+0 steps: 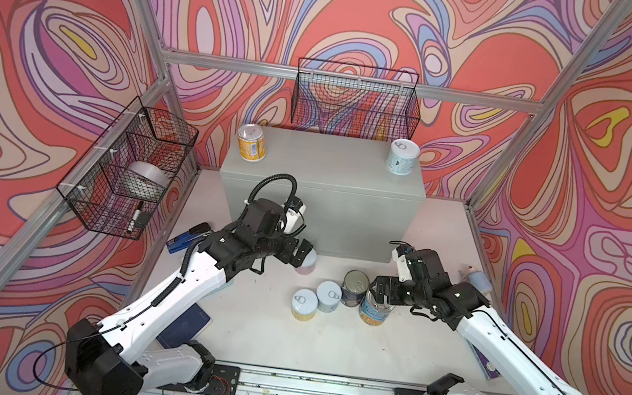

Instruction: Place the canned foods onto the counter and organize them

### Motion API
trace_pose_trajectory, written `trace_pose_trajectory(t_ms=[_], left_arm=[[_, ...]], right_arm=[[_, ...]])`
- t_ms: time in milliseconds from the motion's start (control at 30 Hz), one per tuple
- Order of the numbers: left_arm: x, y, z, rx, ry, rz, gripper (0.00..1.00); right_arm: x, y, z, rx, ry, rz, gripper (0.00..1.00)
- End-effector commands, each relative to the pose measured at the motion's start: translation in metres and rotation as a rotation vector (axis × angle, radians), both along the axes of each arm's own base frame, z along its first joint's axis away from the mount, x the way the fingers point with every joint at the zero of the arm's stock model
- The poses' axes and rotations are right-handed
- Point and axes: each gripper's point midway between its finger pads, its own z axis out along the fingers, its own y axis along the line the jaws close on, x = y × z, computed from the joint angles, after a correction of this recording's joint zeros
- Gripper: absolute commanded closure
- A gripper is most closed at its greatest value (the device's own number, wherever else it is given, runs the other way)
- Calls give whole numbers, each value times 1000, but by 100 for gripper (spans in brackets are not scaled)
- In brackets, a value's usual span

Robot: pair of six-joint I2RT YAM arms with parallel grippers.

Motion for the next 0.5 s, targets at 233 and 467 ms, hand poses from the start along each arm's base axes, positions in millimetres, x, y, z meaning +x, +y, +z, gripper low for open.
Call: trace_pose_trajectory(t_ms=[233, 467], left_arm=[[11, 4, -8, 68, -14, 18, 0], [10, 4, -6, 61, -17, 20, 0]], right_arm=[[-17, -1, -26, -69, 85, 52, 5], [-13, 10, -39, -139, 110, 66, 5]])
